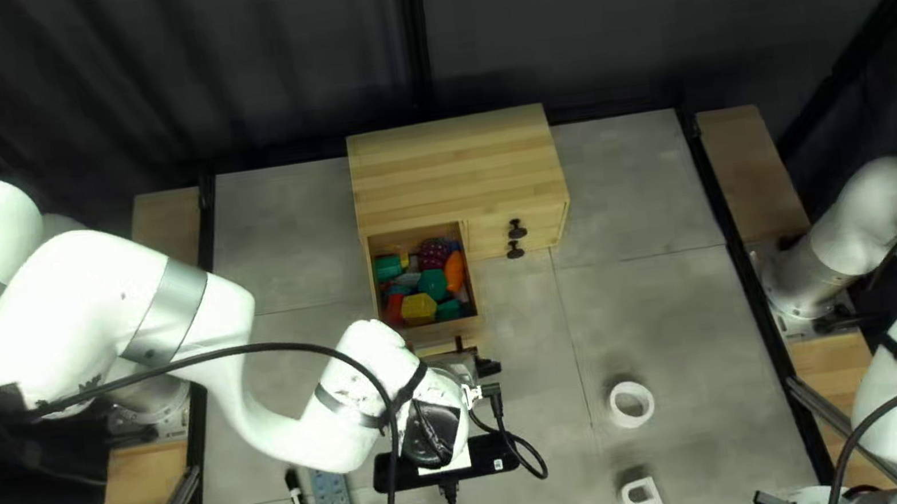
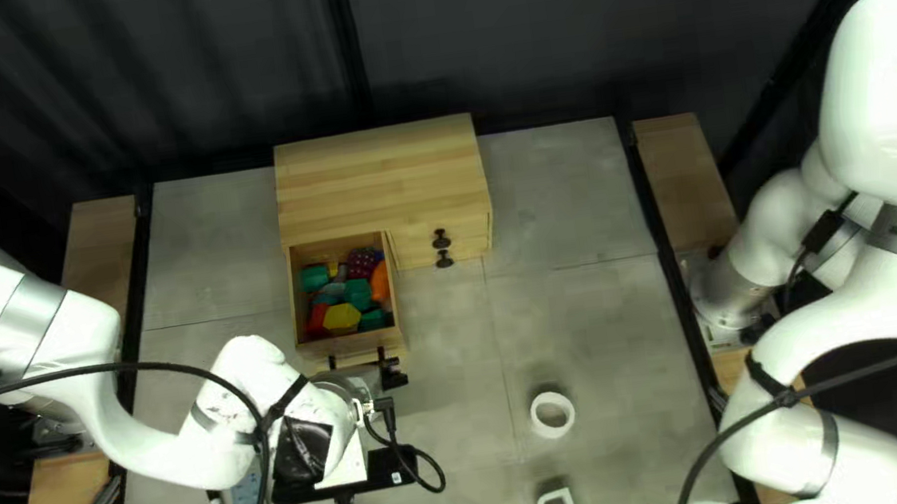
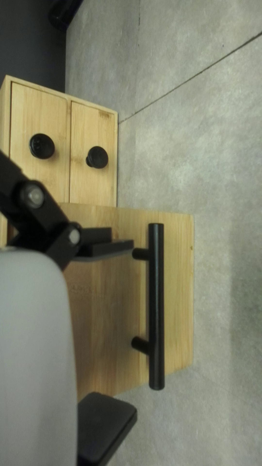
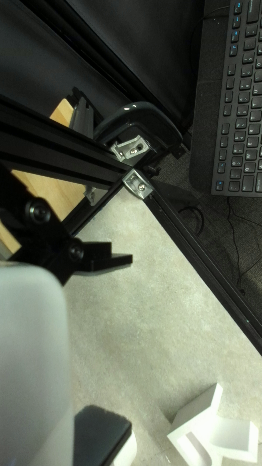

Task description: Open drawers and place objects into drawer and close

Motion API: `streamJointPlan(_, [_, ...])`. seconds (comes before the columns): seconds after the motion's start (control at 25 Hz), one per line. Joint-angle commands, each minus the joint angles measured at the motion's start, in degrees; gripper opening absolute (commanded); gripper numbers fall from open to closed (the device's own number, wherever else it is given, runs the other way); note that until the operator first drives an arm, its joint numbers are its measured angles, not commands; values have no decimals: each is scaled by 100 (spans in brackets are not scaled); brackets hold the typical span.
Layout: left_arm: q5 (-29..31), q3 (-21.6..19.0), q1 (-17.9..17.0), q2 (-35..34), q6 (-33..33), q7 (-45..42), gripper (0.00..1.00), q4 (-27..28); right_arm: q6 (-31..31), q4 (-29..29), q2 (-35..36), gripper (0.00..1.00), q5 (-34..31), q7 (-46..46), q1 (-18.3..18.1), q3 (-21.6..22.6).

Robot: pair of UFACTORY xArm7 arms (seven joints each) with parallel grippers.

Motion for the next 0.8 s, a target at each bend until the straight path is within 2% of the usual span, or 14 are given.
streamJointPlan(0.04, [12, 10, 11, -3, -55, -22, 100, -58, 0, 0, 0, 100, 0, 0, 0, 0])
streamJointPlan(0.8, [158, 115, 96, 55, -53, 17, 100, -110, 0, 0, 0, 100, 0, 0, 0, 0])
